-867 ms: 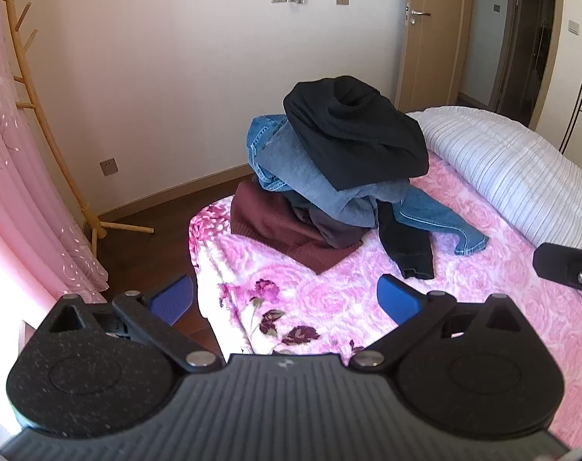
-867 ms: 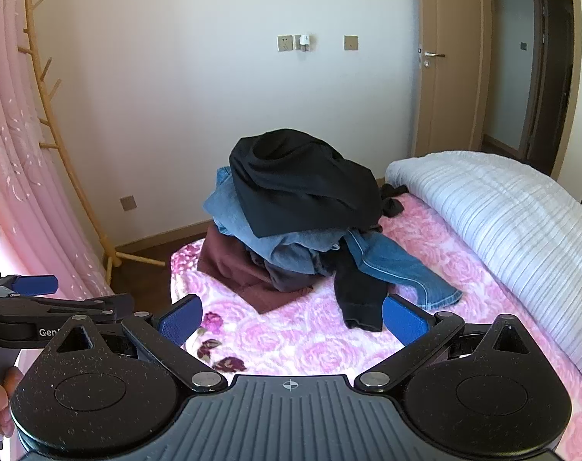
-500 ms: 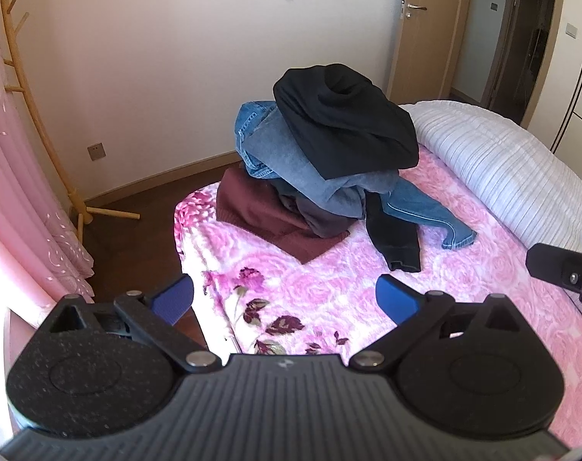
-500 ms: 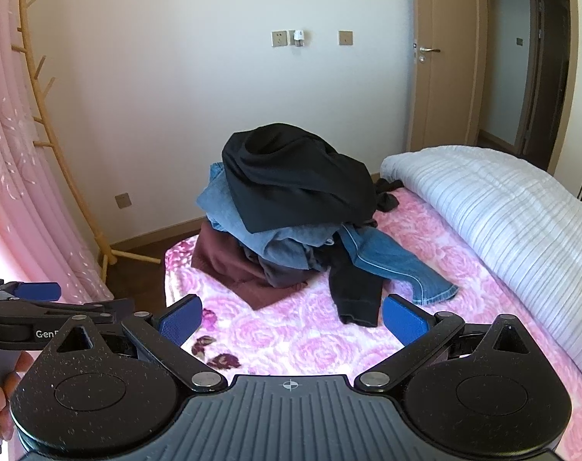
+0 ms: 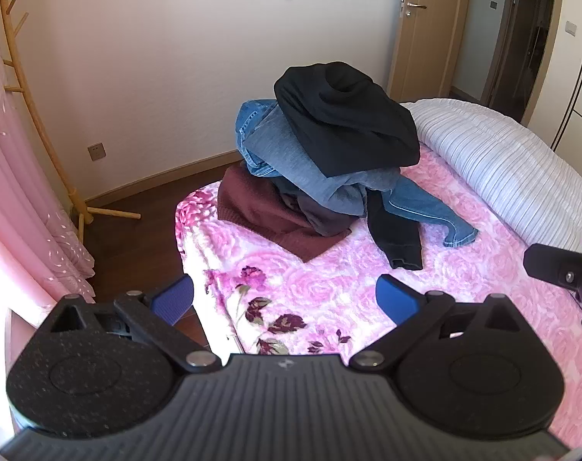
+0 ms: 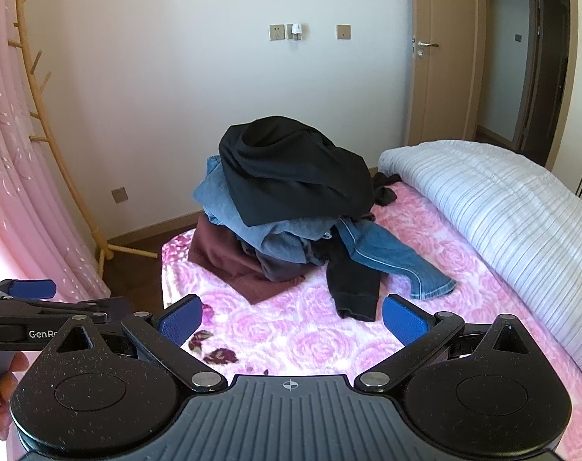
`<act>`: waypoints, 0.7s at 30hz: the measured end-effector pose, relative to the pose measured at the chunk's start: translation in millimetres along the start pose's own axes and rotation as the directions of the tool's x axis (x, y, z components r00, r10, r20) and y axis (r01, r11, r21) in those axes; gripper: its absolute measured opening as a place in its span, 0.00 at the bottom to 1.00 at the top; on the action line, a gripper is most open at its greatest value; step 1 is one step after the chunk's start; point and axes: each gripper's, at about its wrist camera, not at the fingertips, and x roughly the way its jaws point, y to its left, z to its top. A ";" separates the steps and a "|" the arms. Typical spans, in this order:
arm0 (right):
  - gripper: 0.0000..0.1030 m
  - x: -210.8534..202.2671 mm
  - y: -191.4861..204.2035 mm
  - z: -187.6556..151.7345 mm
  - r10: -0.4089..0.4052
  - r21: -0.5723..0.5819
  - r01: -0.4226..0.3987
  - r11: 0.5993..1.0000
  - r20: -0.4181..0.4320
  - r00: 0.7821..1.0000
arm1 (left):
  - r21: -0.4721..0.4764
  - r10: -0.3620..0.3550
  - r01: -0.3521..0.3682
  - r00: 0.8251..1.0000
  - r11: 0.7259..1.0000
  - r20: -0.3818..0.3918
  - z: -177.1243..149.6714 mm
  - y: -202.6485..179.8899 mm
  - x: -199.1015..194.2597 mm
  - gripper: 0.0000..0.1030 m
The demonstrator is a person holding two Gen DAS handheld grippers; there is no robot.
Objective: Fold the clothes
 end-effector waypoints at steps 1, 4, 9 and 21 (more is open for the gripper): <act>0.99 0.3 0.4 0.3 0.000 -0.001 0.000 1.000 -0.002 1.000 | 0.000 0.001 -0.001 1.000 1.000 0.001 -0.8 0.4 -0.2 0.97; 0.99 1.7 0.9 -1.1 0.001 -0.006 -0.001 1.000 -0.006 1.000 | -0.004 0.004 -0.004 1.000 1.000 0.001 -2.7 1.4 -0.6 0.97; 0.99 5.2 2.6 -0.9 0.001 -0.006 -0.002 1.000 -0.017 1.000 | -0.004 0.003 -0.003 1.000 1.000 -0.001 -2.8 2.0 0.1 0.97; 0.99 9.6 5.0 1.7 -0.005 -0.012 0.005 1.000 -0.024 1.000 | -0.004 0.006 -0.006 1.000 1.000 -0.010 -6.8 1.9 2.5 0.97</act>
